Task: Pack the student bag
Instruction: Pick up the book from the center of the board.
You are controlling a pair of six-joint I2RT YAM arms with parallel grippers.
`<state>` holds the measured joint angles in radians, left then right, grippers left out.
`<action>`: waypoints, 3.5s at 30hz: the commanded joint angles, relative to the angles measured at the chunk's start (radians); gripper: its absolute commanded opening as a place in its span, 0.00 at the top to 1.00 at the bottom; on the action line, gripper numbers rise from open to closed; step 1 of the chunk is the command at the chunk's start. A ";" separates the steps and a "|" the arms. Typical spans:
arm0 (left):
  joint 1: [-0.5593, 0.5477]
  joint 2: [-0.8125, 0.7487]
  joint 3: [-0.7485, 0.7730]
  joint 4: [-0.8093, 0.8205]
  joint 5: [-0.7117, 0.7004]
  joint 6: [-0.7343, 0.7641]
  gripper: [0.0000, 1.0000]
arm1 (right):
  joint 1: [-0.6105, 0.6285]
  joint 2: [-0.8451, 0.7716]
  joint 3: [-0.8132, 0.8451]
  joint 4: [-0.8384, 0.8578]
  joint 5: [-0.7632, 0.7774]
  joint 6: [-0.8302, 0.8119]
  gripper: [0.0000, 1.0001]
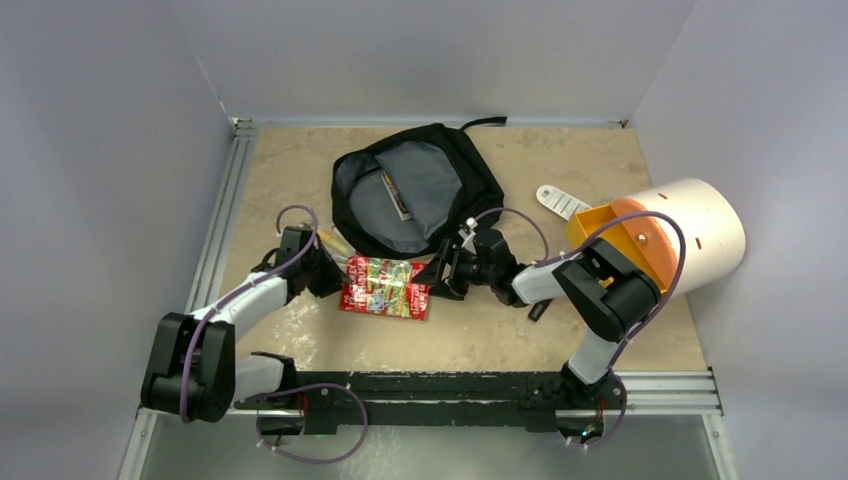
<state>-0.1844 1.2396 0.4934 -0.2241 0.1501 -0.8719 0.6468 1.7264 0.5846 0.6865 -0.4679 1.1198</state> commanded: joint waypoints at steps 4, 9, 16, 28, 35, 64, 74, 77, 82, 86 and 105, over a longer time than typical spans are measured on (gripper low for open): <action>-0.025 0.005 0.001 0.003 0.006 -0.011 0.75 | 0.002 0.037 -0.036 0.192 -0.099 0.115 0.27; -0.033 0.004 0.000 0.007 0.006 -0.016 0.75 | 0.002 0.032 -0.036 0.206 -0.107 0.107 0.27; -0.043 0.013 -0.005 0.013 0.006 -0.026 0.76 | 0.002 0.019 -0.009 0.189 -0.111 0.070 0.31; -0.043 -0.036 0.017 -0.052 -0.034 -0.019 0.75 | 0.002 -0.116 0.093 -0.183 0.137 -0.164 0.67; -0.043 -0.114 0.076 -0.123 -0.032 -0.019 0.68 | 0.002 -0.113 0.100 -0.195 0.141 -0.186 0.85; -0.152 -0.500 -0.279 0.056 0.167 -0.609 0.20 | 0.003 -0.179 0.010 -0.002 0.046 0.120 1.00; -0.206 -0.311 -0.312 0.309 0.147 -0.688 0.20 | 0.005 -0.198 -0.009 0.004 0.016 0.136 1.00; -0.211 -0.301 -0.322 0.354 0.128 -0.711 0.24 | 0.004 -0.206 -0.026 0.002 0.010 0.132 1.00; -0.210 -0.303 -0.312 0.371 0.100 -0.714 0.41 | 0.004 -0.218 -0.059 -0.010 0.004 0.112 1.00; -0.211 -0.307 -0.292 0.352 0.104 -0.696 0.74 | 0.004 -0.227 -0.072 -0.052 0.027 0.073 0.98; -0.210 -0.448 -0.125 0.199 0.047 -0.522 1.00 | 0.004 -0.473 0.007 -0.523 0.369 -0.200 0.41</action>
<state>-0.3943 0.8330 0.2626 -0.0231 0.2249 -1.4857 0.6540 1.3331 0.5446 0.2756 -0.2298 0.9993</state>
